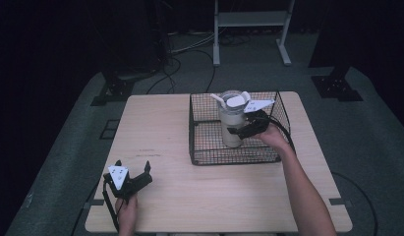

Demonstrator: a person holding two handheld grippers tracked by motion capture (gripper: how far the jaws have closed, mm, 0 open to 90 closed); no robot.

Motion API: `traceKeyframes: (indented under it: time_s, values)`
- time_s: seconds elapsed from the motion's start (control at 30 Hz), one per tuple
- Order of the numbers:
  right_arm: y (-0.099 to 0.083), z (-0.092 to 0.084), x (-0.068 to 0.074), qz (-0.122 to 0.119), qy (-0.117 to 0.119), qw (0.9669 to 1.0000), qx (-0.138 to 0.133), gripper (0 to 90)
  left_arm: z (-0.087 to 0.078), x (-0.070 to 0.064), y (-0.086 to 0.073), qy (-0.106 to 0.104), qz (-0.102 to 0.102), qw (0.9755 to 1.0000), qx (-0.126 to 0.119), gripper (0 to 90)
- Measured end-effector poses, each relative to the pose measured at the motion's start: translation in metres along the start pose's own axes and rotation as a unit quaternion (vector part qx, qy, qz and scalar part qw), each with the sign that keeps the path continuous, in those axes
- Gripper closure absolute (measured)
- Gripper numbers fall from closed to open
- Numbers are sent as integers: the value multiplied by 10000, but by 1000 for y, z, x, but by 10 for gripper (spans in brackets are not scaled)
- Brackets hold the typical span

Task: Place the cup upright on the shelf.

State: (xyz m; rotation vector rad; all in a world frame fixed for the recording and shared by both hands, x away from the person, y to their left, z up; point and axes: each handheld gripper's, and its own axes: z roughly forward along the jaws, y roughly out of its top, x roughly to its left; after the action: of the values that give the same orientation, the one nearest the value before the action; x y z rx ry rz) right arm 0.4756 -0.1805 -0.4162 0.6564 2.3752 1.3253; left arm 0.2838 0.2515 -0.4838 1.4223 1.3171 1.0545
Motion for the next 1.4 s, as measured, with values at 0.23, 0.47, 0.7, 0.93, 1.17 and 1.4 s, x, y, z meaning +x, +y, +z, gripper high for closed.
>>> traceKeyframes:
  time_s: [0.23,0.47,0.7,0.93,1.17,1.4]
  values:
    - [-4,-10,1,-82,-135,9998,119,76,1,-1,0,9,-3,10000,-17,0]
    - [-3,-11,5,-200,-292,9989,313,77,1,-1,0,9,-4,10000,-17,0]
    - [0,-13,9,-241,-435,9977,471,77,1,-1,0,8,-5,10000,-14,0]
    - [4,-19,10,-207,-511,9975,435,77,1,-1,0,4,-3,10000,-13,0]
    - [8,-27,11,-111,-599,9973,411,76,1,-1,0,9,-1,10000,-17,0]
    - [11,-35,13,-57,-703,9965,453,79,1,-1,0,6,-1,10000,-18,0]
